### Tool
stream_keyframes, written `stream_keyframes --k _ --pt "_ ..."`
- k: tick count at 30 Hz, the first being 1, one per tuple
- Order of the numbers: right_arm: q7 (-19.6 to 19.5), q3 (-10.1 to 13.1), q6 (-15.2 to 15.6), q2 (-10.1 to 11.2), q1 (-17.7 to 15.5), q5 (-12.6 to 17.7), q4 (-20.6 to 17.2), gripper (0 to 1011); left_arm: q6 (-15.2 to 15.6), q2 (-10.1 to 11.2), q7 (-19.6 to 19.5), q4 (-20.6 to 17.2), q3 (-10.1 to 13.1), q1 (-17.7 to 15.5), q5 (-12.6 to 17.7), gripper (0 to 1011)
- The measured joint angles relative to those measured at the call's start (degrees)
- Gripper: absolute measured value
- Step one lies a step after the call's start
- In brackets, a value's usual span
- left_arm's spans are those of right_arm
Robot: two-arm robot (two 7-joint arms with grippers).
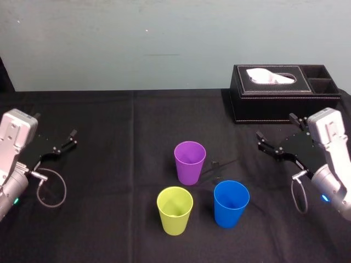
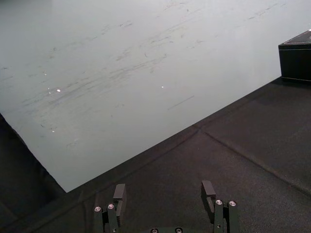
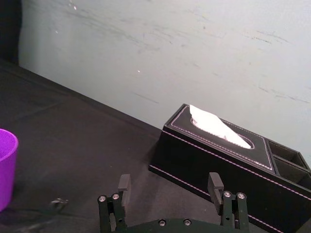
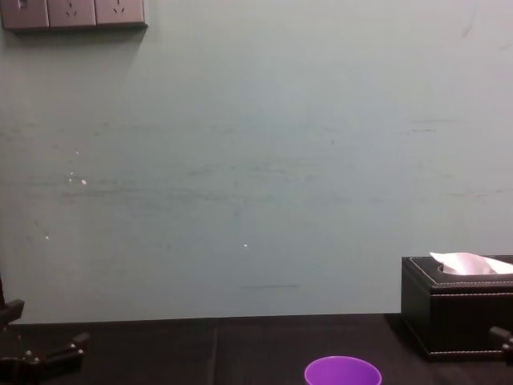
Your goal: Stack the three plastic cups sequentially using one hand.
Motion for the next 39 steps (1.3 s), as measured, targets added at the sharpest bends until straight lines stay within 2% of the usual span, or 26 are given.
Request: stream_keyframes --k 4,10,14,16,19,24,27,33,39 --pt "1.59 1.42 -0.24 0.93 -1.82 1.34 -2.14 1004 0.0 0.0 0.0 0.0 0.0 0.0 0.0 1011" --pt "5.27 3.87 -1.02 3.5 -5.25 4.05 -5.88 1004 0.0 0.0 0.0 0.0 0.0 0.0 0.0 1011" --pt "8.78 5.69 -1.33 5.61 -7.47 6.71 -8.16 1004 0.0 0.0 0.0 0.0 0.0 0.0 0.0 1011" --pt "12.0 7.23 -1.88 7.52 -9.43 9.1 -9.88 1004 0.0 0.0 0.0 0.0 0.0 0.0 0.0 1011" --pt "15.06 9.01 -2.22 9.14 -11.38 11.98 -11.33 1004 0.0 0.0 0.0 0.0 0.0 0.0 0.0 1011" --pt "19.31 11.65 -2.53 11.06 -14.28 16.19 -12.96 1004 0.0 0.0 0.0 0.0 0.0 0.0 0.0 1012" --pt "21.93 12.81 -3.03 12.17 -16.0 17.68 -13.81 1004 0.0 0.0 0.0 0.0 0.0 0.0 0.0 1011" --pt "25.55 13.95 -4.14 13.71 -18.7 18.37 -15.14 1004 0.0 0.0 0.0 0.0 0.0 0.0 0.0 1011" --pt "29.17 13.88 -5.62 14.41 -21.32 17.29 -16.17 1004 0.0 0.0 0.0 0.0 0.0 0.0 0.0 1011"
